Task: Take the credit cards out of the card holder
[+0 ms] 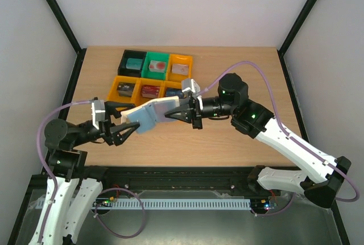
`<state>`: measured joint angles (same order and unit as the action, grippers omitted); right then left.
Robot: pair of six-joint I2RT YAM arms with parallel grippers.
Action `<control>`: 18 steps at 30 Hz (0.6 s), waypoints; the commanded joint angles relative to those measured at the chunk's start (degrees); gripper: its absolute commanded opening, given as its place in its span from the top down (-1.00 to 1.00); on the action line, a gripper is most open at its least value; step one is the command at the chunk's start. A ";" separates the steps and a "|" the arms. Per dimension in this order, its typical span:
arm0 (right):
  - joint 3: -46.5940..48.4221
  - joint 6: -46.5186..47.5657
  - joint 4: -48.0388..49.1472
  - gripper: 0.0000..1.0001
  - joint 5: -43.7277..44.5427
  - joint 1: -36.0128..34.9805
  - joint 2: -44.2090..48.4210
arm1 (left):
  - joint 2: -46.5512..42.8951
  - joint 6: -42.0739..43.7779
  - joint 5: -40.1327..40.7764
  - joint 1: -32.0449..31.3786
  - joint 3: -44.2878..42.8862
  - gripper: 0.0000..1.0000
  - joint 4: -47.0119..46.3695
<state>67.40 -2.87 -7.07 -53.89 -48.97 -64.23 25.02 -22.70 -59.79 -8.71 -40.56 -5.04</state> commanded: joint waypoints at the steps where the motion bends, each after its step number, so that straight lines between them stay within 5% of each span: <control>1: 3.40 4.11 -4.70 0.97 -1.69 0.32 0.99 | 0.31 2.92 -7.77 0.19 -2.41 -0.52 1.68; 11: 3.71 4.64 -5.84 0.97 -1.98 0.37 1.73 | 0.43 11.83 -10.33 0.18 -2.71 -0.19 9.21; 18: 3.87 4.34 -5.96 0.97 -2.35 0.37 1.08 | 0.46 11.26 -10.30 -0.37 -2.36 0.40 8.11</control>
<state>69.06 1.17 -13.52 -54.63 -48.90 -63.68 25.34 -12.45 -68.88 -8.71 -42.04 3.49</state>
